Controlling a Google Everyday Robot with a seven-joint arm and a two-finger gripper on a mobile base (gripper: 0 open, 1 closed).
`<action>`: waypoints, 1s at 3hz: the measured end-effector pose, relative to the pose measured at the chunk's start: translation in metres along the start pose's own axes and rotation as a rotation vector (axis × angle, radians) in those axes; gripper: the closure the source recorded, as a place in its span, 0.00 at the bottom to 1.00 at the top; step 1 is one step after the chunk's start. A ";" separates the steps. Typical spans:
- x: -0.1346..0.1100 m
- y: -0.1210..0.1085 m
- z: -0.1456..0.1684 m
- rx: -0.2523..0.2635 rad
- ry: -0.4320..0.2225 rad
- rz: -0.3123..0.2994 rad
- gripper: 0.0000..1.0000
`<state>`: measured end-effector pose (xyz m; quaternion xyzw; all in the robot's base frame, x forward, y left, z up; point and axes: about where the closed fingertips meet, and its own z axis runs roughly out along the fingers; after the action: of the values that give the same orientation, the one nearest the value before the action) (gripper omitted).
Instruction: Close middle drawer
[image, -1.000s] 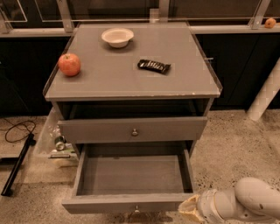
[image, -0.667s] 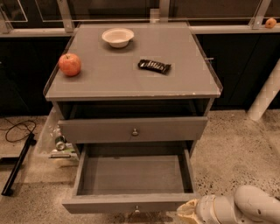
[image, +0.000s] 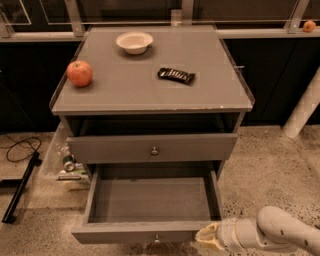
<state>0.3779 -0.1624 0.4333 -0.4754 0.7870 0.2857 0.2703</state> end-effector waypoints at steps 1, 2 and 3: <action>-0.013 -0.015 0.010 0.003 0.001 -0.051 1.00; -0.010 -0.018 0.014 0.006 0.017 -0.056 1.00; 0.003 -0.015 0.017 0.012 0.049 -0.048 1.00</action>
Offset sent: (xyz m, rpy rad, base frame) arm 0.0331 0.0050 -0.0223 -0.0726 -0.0322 0.0384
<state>0.3930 -0.1579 0.4161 -0.4995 0.7834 0.2628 0.2604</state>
